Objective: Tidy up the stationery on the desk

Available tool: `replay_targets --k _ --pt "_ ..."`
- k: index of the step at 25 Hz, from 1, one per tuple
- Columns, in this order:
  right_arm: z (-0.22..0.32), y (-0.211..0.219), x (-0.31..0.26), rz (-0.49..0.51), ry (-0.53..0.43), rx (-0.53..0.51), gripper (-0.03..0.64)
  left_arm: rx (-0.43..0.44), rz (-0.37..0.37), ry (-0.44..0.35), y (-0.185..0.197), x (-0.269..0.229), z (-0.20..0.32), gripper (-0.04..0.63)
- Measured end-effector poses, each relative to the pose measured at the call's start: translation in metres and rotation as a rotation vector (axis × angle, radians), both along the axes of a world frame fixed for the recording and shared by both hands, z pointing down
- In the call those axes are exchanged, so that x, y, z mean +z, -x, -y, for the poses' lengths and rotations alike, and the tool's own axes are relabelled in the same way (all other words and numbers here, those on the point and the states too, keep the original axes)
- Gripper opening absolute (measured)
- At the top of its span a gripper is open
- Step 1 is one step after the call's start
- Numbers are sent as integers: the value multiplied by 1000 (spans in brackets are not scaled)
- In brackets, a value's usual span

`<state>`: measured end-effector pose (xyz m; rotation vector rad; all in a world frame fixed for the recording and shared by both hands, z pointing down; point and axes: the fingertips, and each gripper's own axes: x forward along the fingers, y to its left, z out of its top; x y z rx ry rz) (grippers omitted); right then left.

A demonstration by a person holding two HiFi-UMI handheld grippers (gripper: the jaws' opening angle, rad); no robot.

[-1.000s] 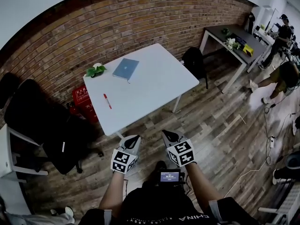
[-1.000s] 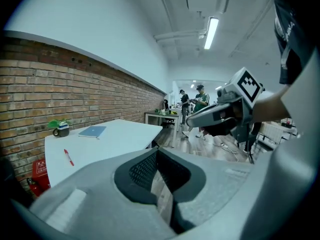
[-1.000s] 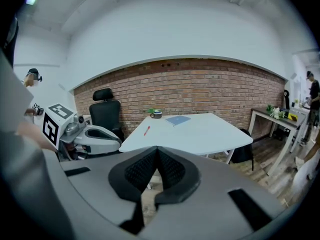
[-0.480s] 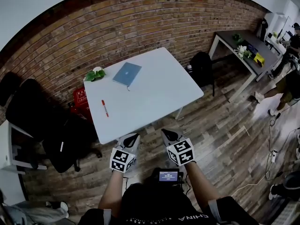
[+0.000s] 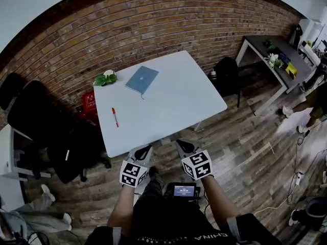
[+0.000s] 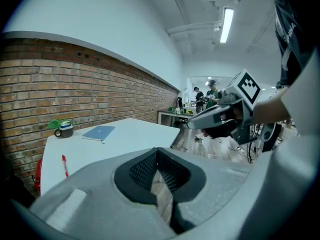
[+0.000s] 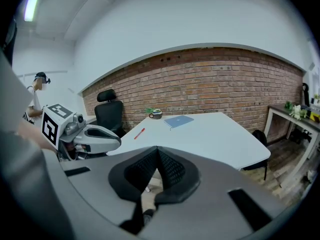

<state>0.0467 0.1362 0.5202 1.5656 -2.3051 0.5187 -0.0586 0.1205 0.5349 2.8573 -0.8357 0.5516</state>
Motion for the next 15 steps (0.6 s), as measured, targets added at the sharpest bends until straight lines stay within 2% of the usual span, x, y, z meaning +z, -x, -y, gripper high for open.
replay_targets --k 7,15 --pt "38 -8 6 -5 9 4 9 -4 -7 6 -9 8 44 9" --pt "111 -21 1 -21 14 9 9 4 -21 9 -22 4 117 9"
